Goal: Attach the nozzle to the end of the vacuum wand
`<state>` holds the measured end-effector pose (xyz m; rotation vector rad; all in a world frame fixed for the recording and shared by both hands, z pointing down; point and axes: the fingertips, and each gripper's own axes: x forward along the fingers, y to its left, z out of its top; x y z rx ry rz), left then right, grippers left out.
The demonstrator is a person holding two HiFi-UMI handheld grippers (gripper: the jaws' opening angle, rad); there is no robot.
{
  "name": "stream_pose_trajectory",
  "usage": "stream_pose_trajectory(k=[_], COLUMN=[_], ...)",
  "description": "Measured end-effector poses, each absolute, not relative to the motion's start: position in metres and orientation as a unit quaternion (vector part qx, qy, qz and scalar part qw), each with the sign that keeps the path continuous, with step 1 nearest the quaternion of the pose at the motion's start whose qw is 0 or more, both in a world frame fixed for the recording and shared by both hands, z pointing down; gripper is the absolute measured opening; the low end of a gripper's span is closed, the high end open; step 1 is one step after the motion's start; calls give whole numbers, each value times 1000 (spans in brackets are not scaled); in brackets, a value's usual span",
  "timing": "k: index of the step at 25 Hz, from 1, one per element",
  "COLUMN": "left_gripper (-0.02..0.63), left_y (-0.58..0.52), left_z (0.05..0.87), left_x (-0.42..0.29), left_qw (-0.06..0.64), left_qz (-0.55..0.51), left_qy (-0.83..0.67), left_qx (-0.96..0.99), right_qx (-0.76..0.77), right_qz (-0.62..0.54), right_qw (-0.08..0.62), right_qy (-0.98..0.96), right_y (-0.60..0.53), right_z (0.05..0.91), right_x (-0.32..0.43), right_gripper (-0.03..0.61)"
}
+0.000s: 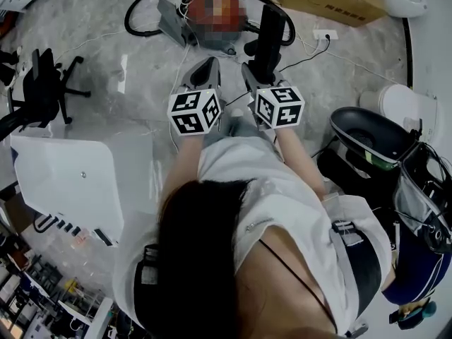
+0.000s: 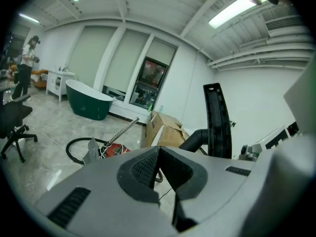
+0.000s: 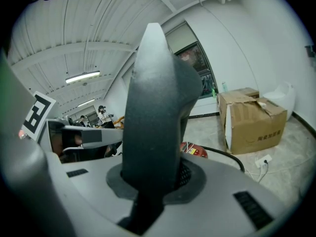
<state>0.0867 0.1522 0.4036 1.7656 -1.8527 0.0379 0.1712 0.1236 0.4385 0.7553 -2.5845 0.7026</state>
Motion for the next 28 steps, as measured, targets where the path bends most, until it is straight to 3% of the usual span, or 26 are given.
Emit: stream_pose_trajectory(k=[28], left_gripper=[3], left_y=[95], left_z=[420], left_x=[48], left_qw=[294], left_qz=[6], left_qy=[-679], left_qx=[673], right_qx=[288], right_qz=[231], right_qw=[185], right_qy=[-911], right_y=[63], right_z=[449], right_x=[147], right_gripper=[72])
